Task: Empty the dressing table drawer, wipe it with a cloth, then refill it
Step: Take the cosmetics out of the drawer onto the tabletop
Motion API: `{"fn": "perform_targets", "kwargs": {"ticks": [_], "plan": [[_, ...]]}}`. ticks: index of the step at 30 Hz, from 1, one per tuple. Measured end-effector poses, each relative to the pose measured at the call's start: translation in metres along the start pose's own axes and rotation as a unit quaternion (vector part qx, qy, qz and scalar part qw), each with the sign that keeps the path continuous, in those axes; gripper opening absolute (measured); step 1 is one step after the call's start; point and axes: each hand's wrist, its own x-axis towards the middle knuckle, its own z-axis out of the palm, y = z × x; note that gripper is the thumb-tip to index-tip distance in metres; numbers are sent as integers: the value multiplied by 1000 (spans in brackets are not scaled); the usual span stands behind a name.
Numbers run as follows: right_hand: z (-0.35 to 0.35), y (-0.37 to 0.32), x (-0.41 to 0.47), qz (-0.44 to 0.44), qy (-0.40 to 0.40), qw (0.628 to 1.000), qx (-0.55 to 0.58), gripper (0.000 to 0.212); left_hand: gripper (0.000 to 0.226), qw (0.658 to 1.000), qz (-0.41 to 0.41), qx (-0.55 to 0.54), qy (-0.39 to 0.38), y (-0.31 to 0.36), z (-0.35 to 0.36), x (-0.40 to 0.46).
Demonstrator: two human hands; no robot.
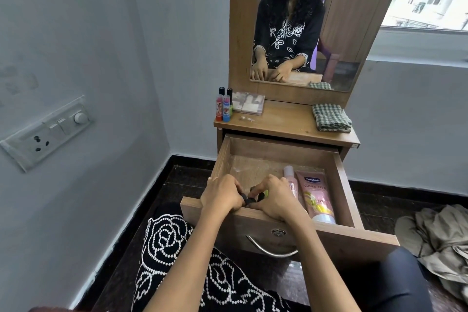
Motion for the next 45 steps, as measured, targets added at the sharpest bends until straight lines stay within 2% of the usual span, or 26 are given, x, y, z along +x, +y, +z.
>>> {"fn": "perform_targets", "kwargs": {"ticks": [8,15,21,25,28,31,36,42,45], "plan": [[1,-2,0,-2,7,999,50,31,26,1000,24,-6,9,-5,-2,-2],[-6,-2,-7,-17,38,998,39,30,23,997,61,-38,-6,-6,-8,-2],[-1,-1,-7,-27,81,994,73,38,24,992,93,-84,20,-8,-13,-2],[-4,-6,-5,-52,127,974,181,29,25,979,136,-125,85,-6,-16,-3],[-10,-15,3,-80,159,939,295,14,30,961,176,-148,151,6,-23,1],[-20,-26,19,-94,214,901,365,9,34,943,196,-156,219,21,-35,12],[-46,-38,62,-111,286,873,379,8,30,915,231,-135,302,47,-61,48],[-66,-47,114,-115,326,860,376,8,28,894,219,-128,368,74,-76,90],[-62,-45,132,-102,340,856,375,17,27,897,200,-114,378,83,-73,102]]}}
